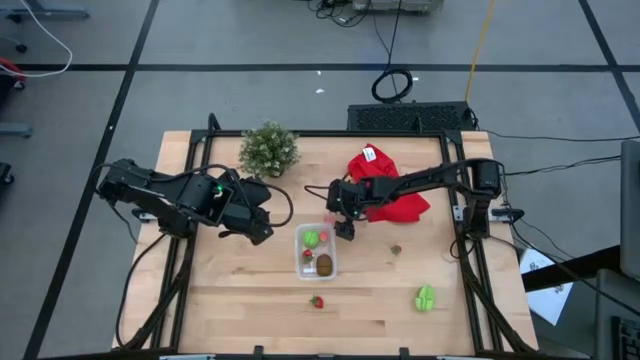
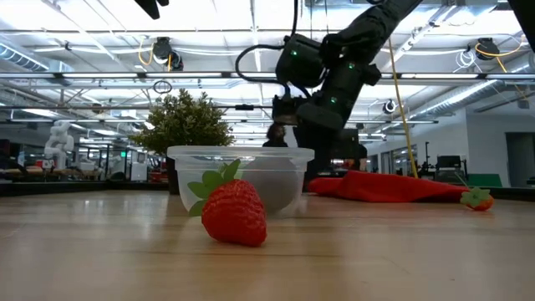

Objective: Pick and placing Produce into tupperware
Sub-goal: Put the pink peach into the transparent bin

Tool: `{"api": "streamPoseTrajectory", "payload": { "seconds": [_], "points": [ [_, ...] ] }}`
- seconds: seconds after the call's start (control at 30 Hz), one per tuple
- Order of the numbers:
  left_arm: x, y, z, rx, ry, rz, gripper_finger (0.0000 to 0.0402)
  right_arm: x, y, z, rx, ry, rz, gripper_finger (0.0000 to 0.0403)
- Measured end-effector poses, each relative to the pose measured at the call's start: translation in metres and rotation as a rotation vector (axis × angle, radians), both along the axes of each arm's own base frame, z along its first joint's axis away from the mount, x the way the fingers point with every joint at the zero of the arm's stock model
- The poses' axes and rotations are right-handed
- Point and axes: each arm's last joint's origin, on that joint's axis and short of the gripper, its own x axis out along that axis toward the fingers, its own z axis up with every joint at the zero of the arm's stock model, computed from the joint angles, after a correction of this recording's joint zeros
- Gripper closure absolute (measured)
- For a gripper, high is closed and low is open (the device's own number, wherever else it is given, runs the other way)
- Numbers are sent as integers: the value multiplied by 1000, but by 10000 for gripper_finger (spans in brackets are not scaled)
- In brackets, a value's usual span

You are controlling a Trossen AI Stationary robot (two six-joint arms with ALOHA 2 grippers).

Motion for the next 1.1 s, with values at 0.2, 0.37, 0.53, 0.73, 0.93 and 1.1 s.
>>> {"api": "streamPoseTrajectory", "payload": {
  "seconds": [0.2, 0.37, 0.53, 0.73, 0.93, 1.1],
  "points": [
    [0, 0, 0, 0, 0, 0, 128, 8, -5, 13, -44, -32, 7, 90],
    [0, 0, 0, 0, 0, 0, 128, 9, -6, 16, -54, -37, 22, 90],
    [0, 0, 0, 0, 0, 0, 128, 9, -6, 16, -52, -26, 23, 90],
    [0, 0, 0, 0, 0, 0, 128, 10, -6, 16, -53, -43, 27, 90],
    [0, 0, 0, 0, 0, 0, 128, 10, -6, 17, -52, -47, 27, 90],
    [0, 0, 0, 1, 0, 1, 128, 11, -6, 17, -49, -52, 28, 90]
  ]
}}
